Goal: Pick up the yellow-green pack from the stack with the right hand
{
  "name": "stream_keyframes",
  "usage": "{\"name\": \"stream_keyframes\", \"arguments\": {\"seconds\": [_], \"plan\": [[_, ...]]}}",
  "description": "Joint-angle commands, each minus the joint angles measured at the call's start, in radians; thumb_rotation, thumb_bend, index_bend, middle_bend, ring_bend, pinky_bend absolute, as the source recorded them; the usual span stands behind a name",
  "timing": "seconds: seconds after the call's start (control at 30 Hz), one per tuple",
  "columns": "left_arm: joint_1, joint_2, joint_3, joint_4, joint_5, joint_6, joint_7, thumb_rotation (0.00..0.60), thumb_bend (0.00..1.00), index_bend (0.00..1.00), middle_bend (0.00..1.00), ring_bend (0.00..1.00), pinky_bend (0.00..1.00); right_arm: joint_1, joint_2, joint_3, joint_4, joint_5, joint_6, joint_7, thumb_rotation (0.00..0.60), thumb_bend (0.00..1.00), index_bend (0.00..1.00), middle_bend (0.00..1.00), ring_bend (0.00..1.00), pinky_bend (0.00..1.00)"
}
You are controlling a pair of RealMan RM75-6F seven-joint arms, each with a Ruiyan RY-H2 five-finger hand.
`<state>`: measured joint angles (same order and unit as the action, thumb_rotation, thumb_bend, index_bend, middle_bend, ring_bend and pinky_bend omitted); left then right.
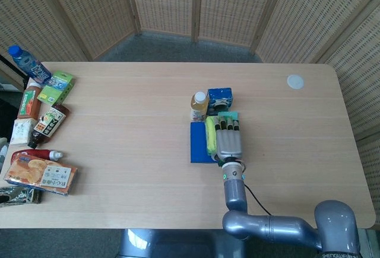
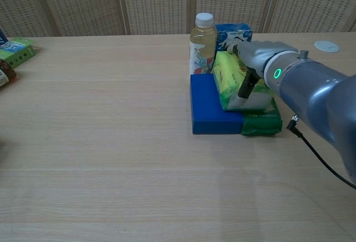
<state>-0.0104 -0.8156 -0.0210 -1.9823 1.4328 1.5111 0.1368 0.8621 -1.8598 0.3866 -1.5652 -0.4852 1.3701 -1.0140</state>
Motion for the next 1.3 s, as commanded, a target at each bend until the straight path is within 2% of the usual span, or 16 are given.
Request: {"name": "stream_keyframes", "arguments": {"seconds": [0.03, 0.1, 0.2, 0.33, 0.6, 0.9, 1.07, 1.3], "plan": [[0.001, 0.002, 0.000, 0.001, 0.001, 0.001, -0.003, 0.600, 0.00, 0.00, 0.00, 0.00, 0.00, -0.003, -0.001, -0.006, 0.012, -0.010, -0.003, 0.015, 0.600, 0.00, 0.00, 0.00, 0.00, 0.06], [0.001, 0.003, 0.001, 0.001, 0.002, 0.002, -0.006, 0.600, 0.00, 0.00, 0.00, 0.00, 0.00, -0.005, -0.001, -0.010, 0.019, -0.016, -0.003, 0.024, 0.600, 0.00, 0.02, 0.00, 0.00, 0.17], [0.002, 0.004, 0.001, 0.001, 0.003, 0.002, -0.009, 0.600, 0.00, 0.00, 0.00, 0.00, 0.00, -0.010, -0.002, -0.020, 0.039, -0.042, -0.001, 0.046, 0.600, 0.00, 0.13, 0.02, 0.01, 0.31], [0.002, 0.004, 0.003, 0.001, 0.006, 0.001, -0.011, 0.600, 0.00, 0.00, 0.00, 0.00, 0.00, -0.017, -0.002, -0.031, 0.056, -0.057, 0.001, 0.058, 0.600, 0.00, 0.24, 0.11, 0.07, 0.40], [0.002, 0.003, 0.002, 0.000, 0.005, 0.005, -0.009, 0.600, 0.00, 0.00, 0.00, 0.00, 0.00, -0.030, 0.017, -0.031, 0.030, -0.100, 0.021, 0.078, 0.600, 0.00, 0.28, 0.16, 0.11, 0.43], [0.004, 0.006, 0.004, -0.002, 0.013, 0.007, -0.015, 0.600, 0.00, 0.00, 0.00, 0.00, 0.00, -0.039, 0.091, 0.003, -0.124, -0.153, 0.091, 0.064, 0.600, 0.00, 0.27, 0.16, 0.11, 0.43], [0.006, 0.011, 0.005, -0.003, 0.016, 0.009, -0.028, 0.600, 0.00, 0.00, 0.00, 0.00, 0.00, -0.039, 0.159, 0.049, -0.265, -0.174, 0.142, 0.040, 0.600, 0.00, 0.27, 0.16, 0.11, 0.43], [0.012, 0.019, 0.007, -0.006, 0.034, 0.022, -0.045, 0.600, 0.00, 0.00, 0.00, 0.00, 0.00, 0.008, 0.246, 0.165, -0.469, -0.165, 0.233, -0.052, 0.600, 0.00, 0.27, 0.16, 0.11, 0.43]]}}
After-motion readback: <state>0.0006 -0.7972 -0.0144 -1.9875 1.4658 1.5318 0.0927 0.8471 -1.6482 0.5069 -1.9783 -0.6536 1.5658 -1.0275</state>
